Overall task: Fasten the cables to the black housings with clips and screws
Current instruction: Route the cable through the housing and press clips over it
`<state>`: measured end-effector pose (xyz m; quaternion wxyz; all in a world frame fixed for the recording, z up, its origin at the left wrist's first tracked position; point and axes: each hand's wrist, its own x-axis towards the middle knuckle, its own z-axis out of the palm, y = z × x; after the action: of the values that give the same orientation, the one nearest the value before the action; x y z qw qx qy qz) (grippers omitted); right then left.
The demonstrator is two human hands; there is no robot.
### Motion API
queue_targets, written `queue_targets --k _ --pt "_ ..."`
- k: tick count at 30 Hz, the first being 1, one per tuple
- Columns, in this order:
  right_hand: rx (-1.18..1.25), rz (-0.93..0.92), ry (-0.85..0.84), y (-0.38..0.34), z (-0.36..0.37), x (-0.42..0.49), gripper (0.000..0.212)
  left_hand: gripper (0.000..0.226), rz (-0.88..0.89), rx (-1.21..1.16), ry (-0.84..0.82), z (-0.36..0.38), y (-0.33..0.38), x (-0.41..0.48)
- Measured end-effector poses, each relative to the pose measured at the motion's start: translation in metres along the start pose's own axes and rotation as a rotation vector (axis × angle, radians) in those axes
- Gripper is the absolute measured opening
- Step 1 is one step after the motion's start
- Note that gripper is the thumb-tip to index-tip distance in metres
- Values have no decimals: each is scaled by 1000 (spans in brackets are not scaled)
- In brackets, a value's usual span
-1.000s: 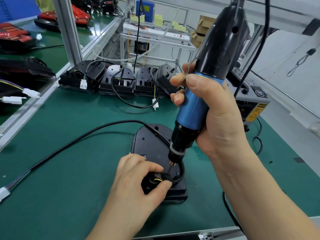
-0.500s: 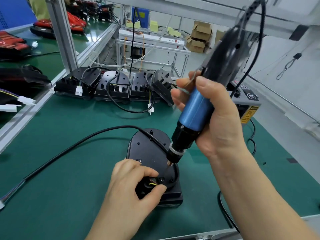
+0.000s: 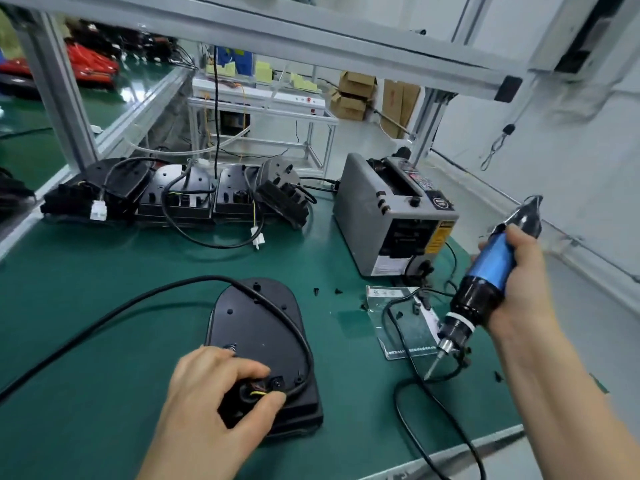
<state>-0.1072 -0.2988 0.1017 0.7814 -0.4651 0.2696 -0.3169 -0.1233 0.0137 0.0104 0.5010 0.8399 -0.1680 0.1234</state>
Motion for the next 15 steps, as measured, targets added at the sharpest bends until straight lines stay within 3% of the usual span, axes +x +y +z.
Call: queue_targets --k 4,9,15 --pt "-110 113 100 18 -17 25 28 39 -15 15 -18 0 2 0" --pt "-302 223 86 38 -31 48 35 38 -25 -5 -9 0 3 0" --pt "-659 189 61 43 -40 68 45 38 -23 -6 -9 0 2 0"
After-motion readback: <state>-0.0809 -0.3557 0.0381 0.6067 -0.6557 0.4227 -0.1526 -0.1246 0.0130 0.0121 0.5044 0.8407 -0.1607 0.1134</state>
